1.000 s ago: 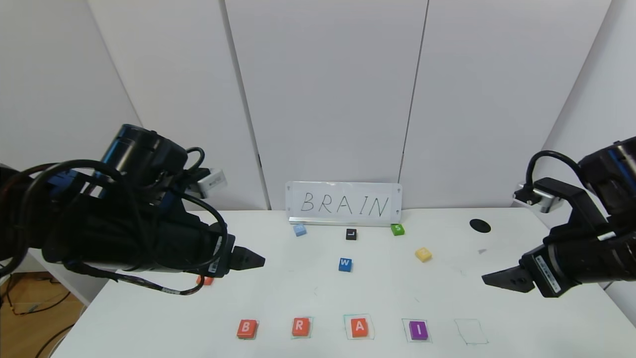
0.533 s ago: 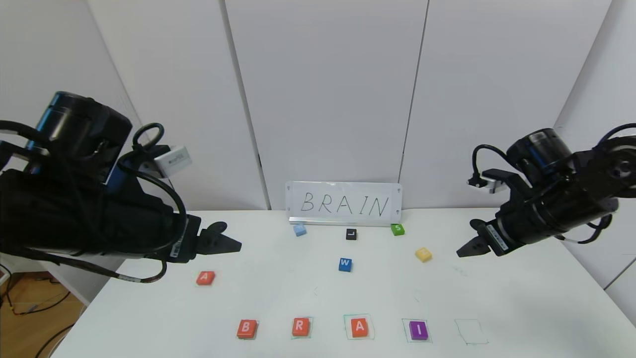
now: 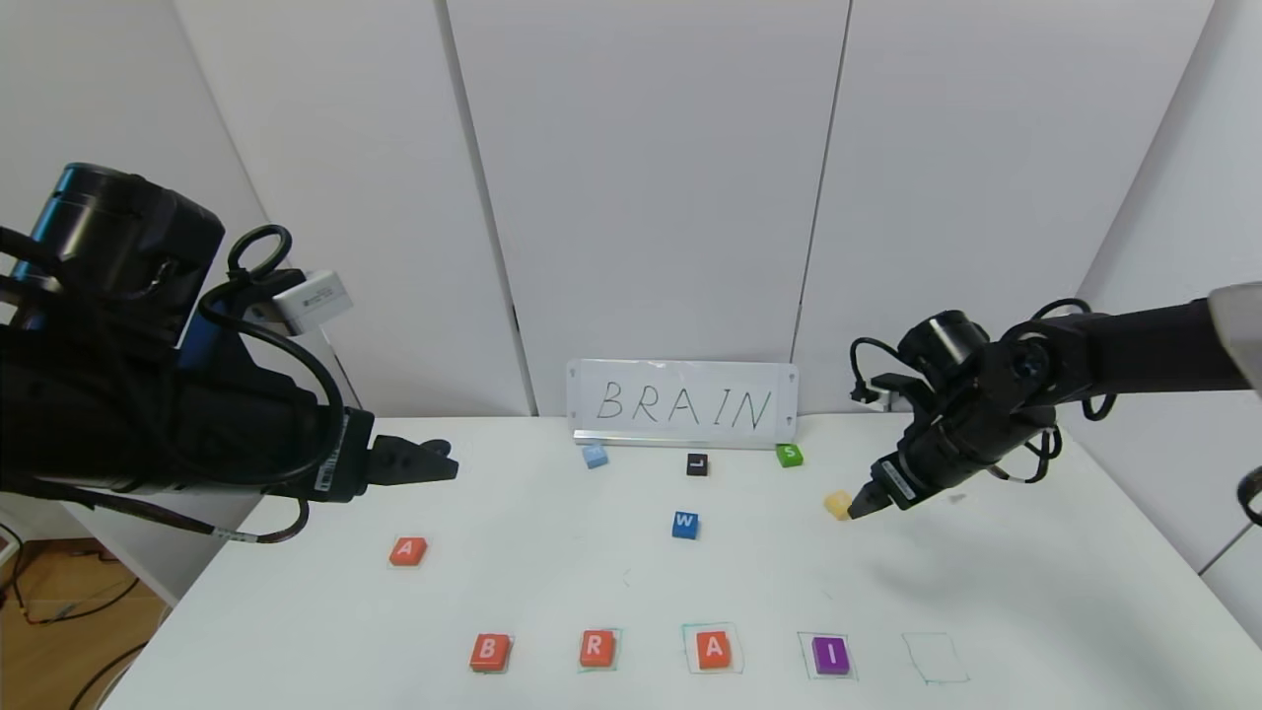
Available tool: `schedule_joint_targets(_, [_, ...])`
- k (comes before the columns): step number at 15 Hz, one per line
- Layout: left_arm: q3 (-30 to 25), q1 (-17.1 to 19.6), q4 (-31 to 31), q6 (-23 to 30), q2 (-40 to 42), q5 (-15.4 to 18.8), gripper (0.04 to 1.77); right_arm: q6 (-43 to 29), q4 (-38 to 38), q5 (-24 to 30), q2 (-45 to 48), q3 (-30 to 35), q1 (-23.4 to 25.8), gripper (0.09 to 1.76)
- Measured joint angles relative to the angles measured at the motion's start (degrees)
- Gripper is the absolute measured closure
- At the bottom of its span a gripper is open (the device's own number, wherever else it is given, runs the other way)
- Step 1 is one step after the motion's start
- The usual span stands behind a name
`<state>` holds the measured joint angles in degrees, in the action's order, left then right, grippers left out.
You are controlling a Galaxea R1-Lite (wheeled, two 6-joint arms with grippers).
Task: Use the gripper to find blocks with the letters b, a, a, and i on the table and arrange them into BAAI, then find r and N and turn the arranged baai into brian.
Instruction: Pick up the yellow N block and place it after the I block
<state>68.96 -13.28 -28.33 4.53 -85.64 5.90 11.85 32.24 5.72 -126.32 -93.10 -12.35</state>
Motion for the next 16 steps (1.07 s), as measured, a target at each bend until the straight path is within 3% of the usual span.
schedule_joint_targets(7, [-0.04,0.0,0.2,-0.44,-0.22,0.04,0.1,0.2,-0.96,-0.2,-9.87,-7.53,-0.33,0.14])
schedule_joint_targets(16, [-0.37,-0.85,0.15,-0.46,-0.74,0.0,0.09,-2.57,-5.78,-4.28,-13.31,-8.41,-2.69,0.14])
